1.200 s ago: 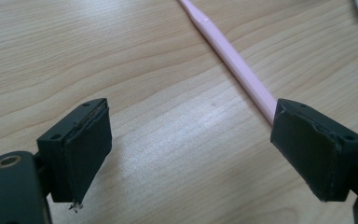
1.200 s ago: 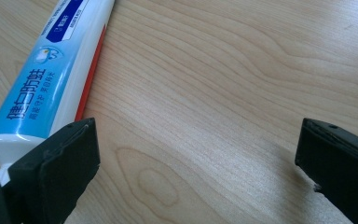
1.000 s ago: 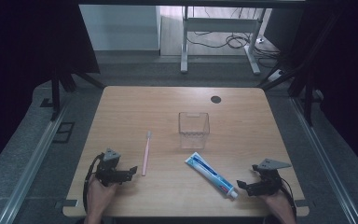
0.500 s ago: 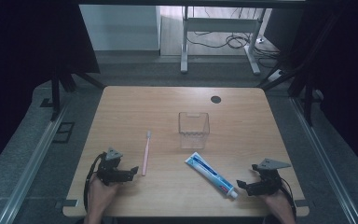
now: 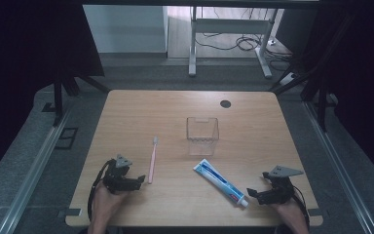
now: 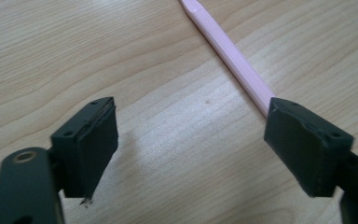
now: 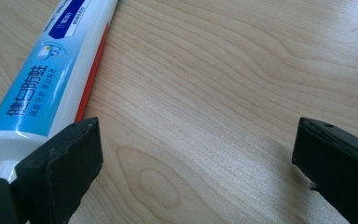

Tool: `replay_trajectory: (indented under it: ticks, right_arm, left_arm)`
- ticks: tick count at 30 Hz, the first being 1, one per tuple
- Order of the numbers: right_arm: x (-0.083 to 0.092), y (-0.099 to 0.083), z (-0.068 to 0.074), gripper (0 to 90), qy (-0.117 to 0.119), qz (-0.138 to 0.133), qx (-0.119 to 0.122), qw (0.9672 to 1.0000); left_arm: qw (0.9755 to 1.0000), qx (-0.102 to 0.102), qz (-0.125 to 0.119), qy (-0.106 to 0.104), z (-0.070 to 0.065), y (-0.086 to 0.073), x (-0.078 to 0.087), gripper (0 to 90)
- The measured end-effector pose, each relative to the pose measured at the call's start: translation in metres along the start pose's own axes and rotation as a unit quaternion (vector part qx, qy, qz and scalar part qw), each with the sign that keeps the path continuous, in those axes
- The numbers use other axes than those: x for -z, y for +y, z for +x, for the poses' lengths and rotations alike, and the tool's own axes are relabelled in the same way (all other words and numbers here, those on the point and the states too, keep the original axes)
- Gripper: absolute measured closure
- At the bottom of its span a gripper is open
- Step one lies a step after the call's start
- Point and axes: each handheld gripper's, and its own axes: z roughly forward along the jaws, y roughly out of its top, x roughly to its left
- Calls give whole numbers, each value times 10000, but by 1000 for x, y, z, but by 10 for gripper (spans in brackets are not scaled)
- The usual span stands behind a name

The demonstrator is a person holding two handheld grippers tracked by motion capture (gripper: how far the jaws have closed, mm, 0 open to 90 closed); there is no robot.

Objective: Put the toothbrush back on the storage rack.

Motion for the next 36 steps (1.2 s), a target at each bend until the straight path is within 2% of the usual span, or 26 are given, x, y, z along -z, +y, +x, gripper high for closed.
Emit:
replay_trajectory:
  ticks: [7, 12, 14, 15, 19, 21, 22, 29, 32, 36]
  right_arm:
    - [0, 0, 0, 21, -6, 18, -1, 10000]
    - [-1, 0, 0, 26, 2, 26, 7, 10000]
    - [-1, 0, 0, 26, 3, 31, 1, 10000]
    - [-1, 0, 0, 26, 3, 31, 1, 10000]
    - [-1, 0, -1, 27, -15, 28, -14, 10000]
    - [0, 0, -1, 28, -24, 28, -17, 10000]
    - [0, 0, -1, 28, -24, 28, -17, 10000]
    - [0, 0, -1, 31, -47, 27, -1, 10000]
    - [0, 0, -1, 40, -72, 45, 37, 10000]
    - [0, 0, -1, 57, -101, 33, 35, 9999]
  left_arm:
    - [9997, -115, -124, -200, -4, 6, 4, 260]
    - [9997, -148, -96, -195, -7, 9, 2, 399]
    - [9997, -65, -113, -218, -7, 11, 1, 458]
    - [9996, -34, -136, -245, -7, 12, 1, 458]
    - [9994, 35, -215, -270, -9, 17, 1, 586]
    - [9994, -22, -222, -272, -11, 19, 0, 659]
    - [9994, -44, -221, -273, -12, 20, -1, 659]
    - [9979, -272, -204, -559, -21, 25, -5, 841]
    - [9970, -416, -125, -633, -26, 27, -9, 894]
    - [9960, -557, 2, -704, -31, 29, -14, 896]
